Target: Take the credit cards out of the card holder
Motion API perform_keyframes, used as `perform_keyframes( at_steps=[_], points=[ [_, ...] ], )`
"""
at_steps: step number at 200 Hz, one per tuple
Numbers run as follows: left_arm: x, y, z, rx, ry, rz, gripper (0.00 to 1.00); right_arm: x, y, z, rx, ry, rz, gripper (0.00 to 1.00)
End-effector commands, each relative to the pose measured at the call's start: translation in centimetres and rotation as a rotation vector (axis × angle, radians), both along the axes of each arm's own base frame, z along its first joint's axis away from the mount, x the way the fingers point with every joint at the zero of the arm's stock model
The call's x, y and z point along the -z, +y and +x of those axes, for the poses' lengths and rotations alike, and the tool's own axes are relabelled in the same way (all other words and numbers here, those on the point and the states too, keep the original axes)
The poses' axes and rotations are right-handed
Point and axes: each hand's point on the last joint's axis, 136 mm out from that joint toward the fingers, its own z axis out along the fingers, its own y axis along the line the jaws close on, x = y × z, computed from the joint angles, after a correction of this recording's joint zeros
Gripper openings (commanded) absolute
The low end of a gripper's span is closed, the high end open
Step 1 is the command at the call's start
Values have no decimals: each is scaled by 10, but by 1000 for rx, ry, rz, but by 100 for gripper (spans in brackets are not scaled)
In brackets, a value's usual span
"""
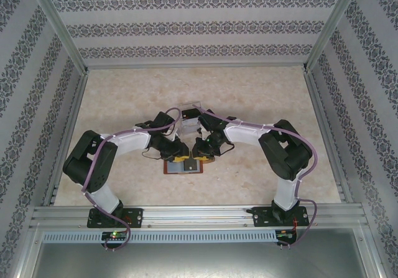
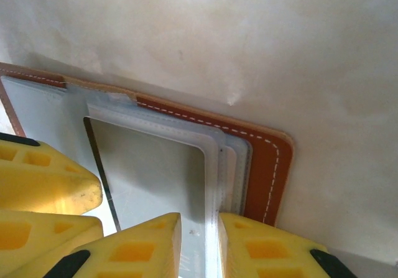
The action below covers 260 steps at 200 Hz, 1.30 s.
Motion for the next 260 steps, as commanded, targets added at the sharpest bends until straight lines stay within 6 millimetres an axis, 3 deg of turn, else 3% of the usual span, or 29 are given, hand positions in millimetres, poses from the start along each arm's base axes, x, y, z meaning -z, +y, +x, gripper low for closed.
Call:
perform_keyframes(
  at_steps=[1, 98, 147, 229, 260],
  points=[
    [6, 7, 0, 10, 14, 30, 29, 3, 7, -2, -7, 13, 3, 24],
    [13, 11, -3, 27, 29, 64, 31, 11, 1, -4, -13, 23, -32, 25],
    [11, 16, -5, 39, 23, 95, 32, 18, -9, -7, -18, 27, -83, 25],
    [-4, 20, -2, 44, -13, 117, 34, 21, -11, -10, -23, 31, -94, 24],
    [0, 20, -2, 20, -4, 99, 35, 20, -11, -10, -22, 33, -92, 24]
  ],
)
